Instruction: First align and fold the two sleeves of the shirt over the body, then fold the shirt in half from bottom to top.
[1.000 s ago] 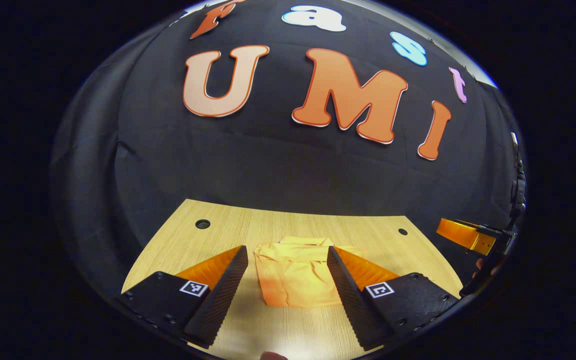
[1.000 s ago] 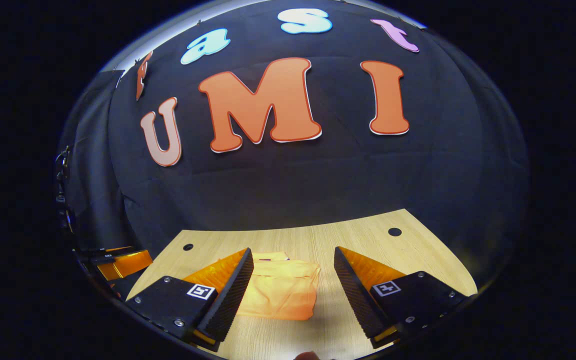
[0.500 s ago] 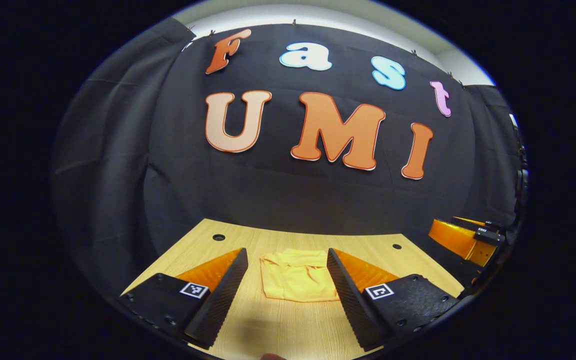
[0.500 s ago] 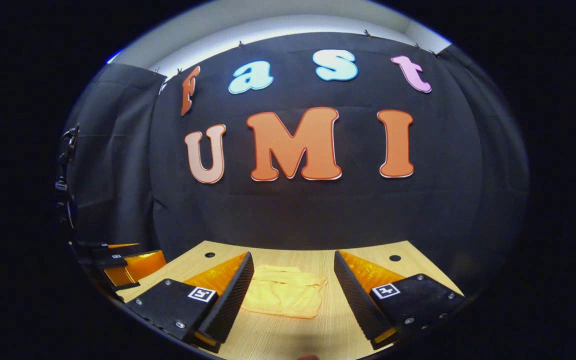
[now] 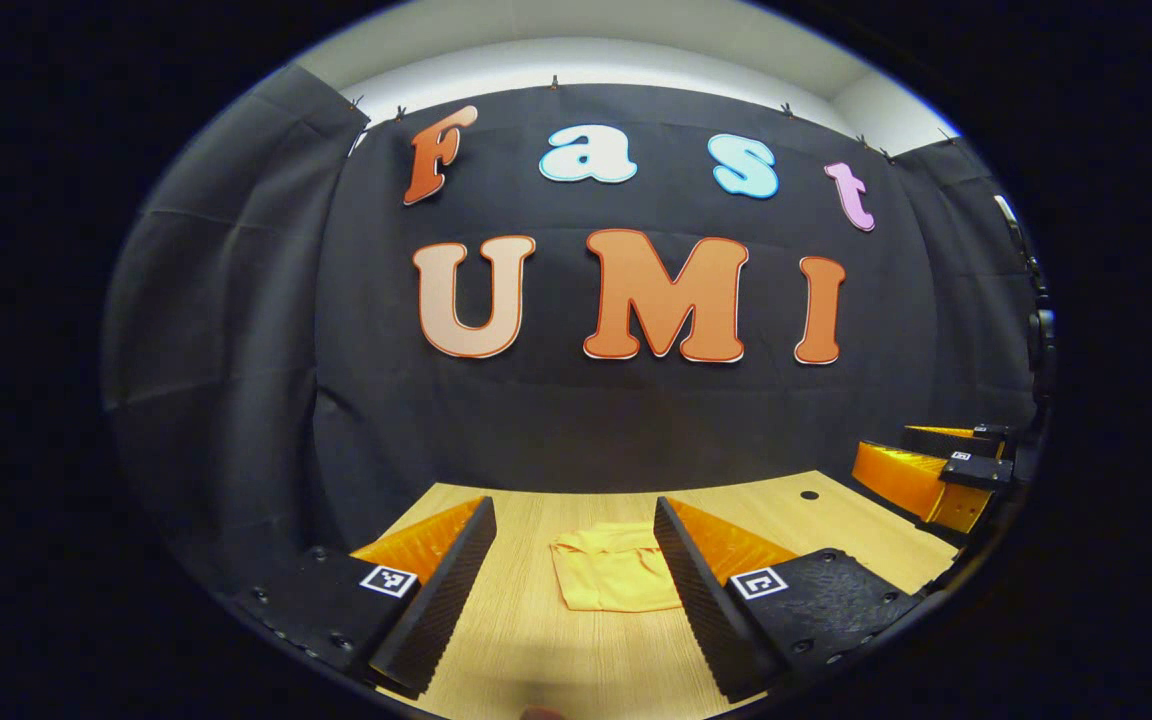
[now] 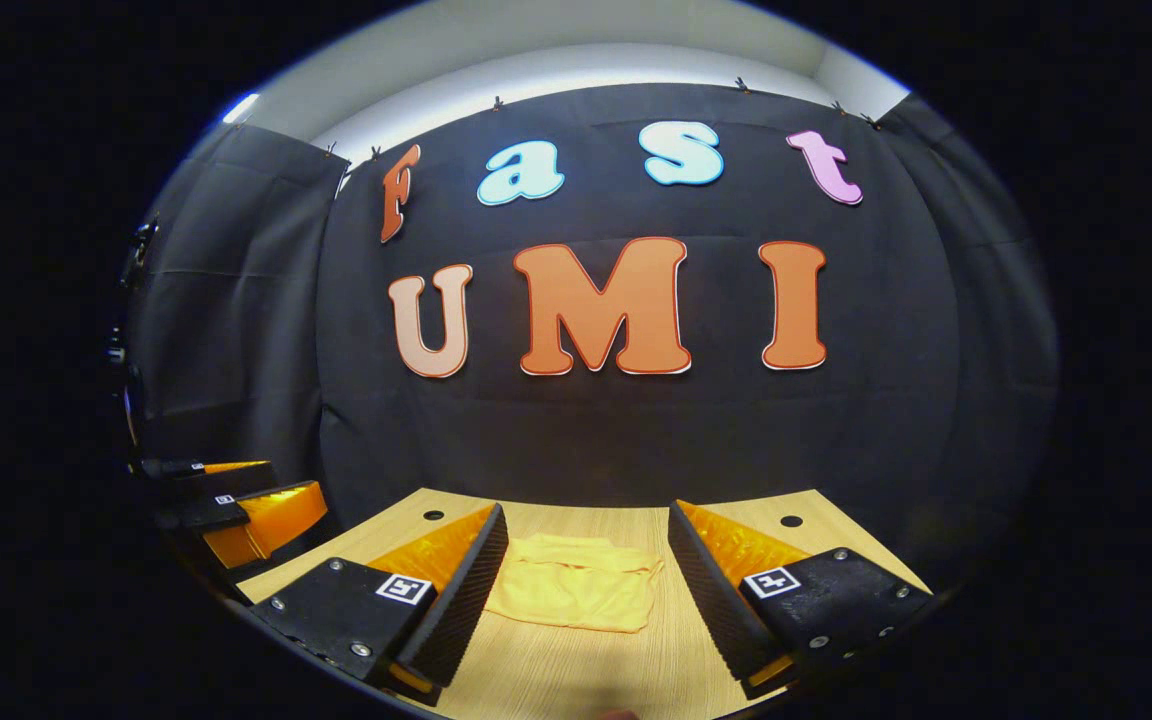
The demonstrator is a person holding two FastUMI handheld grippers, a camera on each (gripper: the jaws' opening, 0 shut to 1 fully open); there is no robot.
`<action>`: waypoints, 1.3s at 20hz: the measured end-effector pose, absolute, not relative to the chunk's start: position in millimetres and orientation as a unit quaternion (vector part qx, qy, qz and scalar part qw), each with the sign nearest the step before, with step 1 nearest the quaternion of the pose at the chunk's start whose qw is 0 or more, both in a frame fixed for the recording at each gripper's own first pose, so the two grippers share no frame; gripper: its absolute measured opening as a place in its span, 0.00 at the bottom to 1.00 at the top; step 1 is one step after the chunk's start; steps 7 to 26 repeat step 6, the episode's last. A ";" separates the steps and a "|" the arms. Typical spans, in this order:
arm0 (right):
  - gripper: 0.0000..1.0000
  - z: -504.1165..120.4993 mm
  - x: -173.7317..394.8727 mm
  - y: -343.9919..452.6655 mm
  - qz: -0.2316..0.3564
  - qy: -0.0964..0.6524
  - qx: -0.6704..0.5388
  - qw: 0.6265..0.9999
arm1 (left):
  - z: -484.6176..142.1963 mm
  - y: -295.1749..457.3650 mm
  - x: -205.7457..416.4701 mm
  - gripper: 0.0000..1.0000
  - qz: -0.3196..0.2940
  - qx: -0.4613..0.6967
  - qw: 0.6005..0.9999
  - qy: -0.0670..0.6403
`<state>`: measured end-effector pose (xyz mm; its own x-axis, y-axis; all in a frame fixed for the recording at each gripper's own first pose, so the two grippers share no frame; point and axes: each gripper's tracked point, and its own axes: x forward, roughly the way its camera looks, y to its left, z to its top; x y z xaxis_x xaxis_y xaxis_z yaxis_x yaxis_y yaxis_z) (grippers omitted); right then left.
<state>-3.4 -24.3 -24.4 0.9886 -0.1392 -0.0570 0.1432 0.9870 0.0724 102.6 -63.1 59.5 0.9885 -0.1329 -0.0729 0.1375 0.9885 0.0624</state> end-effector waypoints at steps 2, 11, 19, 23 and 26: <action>0.98 -23.4 -4.1 -16.5 -0.069 0.024 0.037 0.997 | 60.3 -61.1 98.6 0.98 -0.074 0.033 0.996 0.032; 0.98 -19.2 -0.2 -2.4 -0.064 0.022 0.031 0.997 | 63.1 -59.2 94.7 0.98 -0.089 0.035 0.995 0.024; 0.98 -19.2 -0.2 -2.4 -0.064 0.022 0.031 0.997 | 63.1 -59.2 94.7 0.98 -0.089 0.035 0.995 0.024; 0.98 -19.2 -0.2 -2.4 -0.064 0.022 0.031 0.997 | 63.1 -59.2 94.7 0.98 -0.089 0.035 0.995 0.024; 0.98 -19.2 -0.2 -2.4 -0.064 0.022 0.031 0.997 | 63.1 -59.2 94.7 0.98 -0.089 0.035 0.995 0.024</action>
